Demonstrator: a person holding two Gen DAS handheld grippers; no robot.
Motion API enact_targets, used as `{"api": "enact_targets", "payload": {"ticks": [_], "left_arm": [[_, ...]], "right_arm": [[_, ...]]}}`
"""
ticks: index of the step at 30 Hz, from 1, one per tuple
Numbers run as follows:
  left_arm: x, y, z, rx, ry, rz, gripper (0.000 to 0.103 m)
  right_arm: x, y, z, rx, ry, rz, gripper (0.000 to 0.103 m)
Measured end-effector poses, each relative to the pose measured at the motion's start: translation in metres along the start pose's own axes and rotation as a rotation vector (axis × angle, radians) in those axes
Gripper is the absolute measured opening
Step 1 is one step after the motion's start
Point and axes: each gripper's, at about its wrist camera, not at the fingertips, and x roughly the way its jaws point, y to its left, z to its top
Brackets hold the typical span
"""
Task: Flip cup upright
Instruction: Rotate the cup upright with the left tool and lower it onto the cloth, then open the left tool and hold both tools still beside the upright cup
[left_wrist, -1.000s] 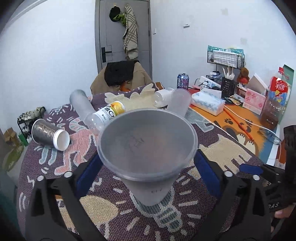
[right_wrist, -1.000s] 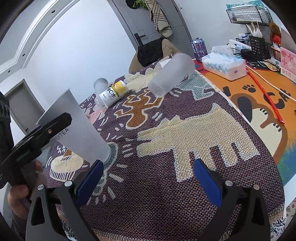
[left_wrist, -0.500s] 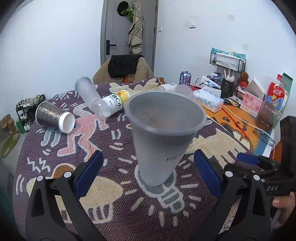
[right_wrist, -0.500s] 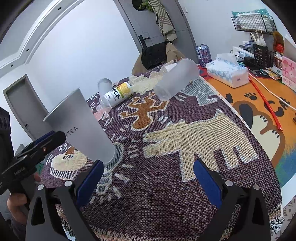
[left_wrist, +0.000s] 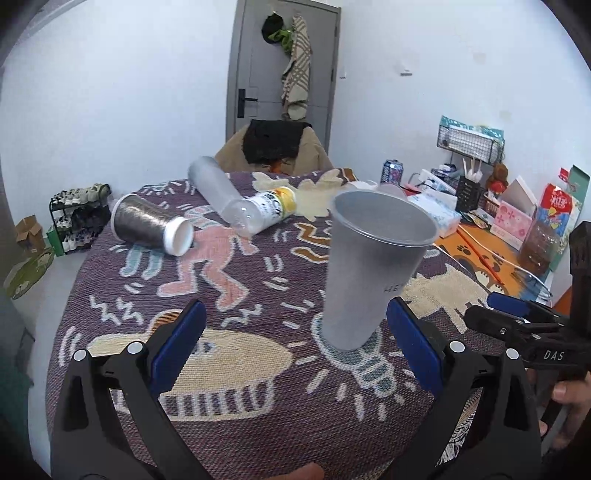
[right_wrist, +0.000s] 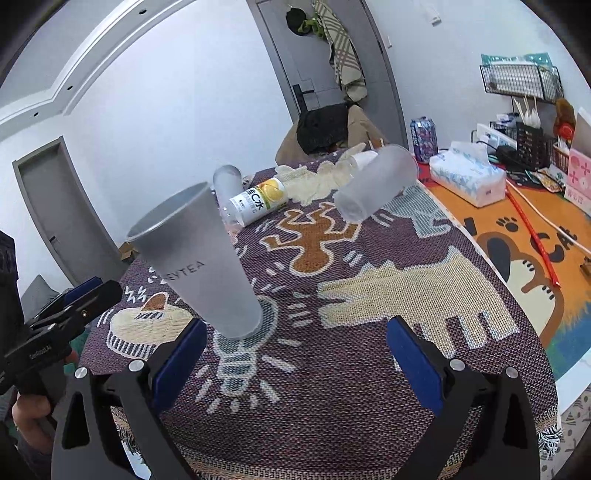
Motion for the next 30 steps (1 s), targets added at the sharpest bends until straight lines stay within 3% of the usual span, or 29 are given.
{"api": "enact_targets", "payload": {"ticks": [15, 30], "left_arm": [[-0.040, 0.023, -0.004, -0.025, -0.068, 0.057, 0.097], [-0.055, 0.027, -0.004, -0.030, -0.095, 0.080, 0.097]], "right_arm": [[-0.016, 0.033, 0.003, -0.060, -0.033, 0.029, 0.095], [-0.025, 0.049, 0.007, -0.093, -0.047, 0.050, 0.095]]}}
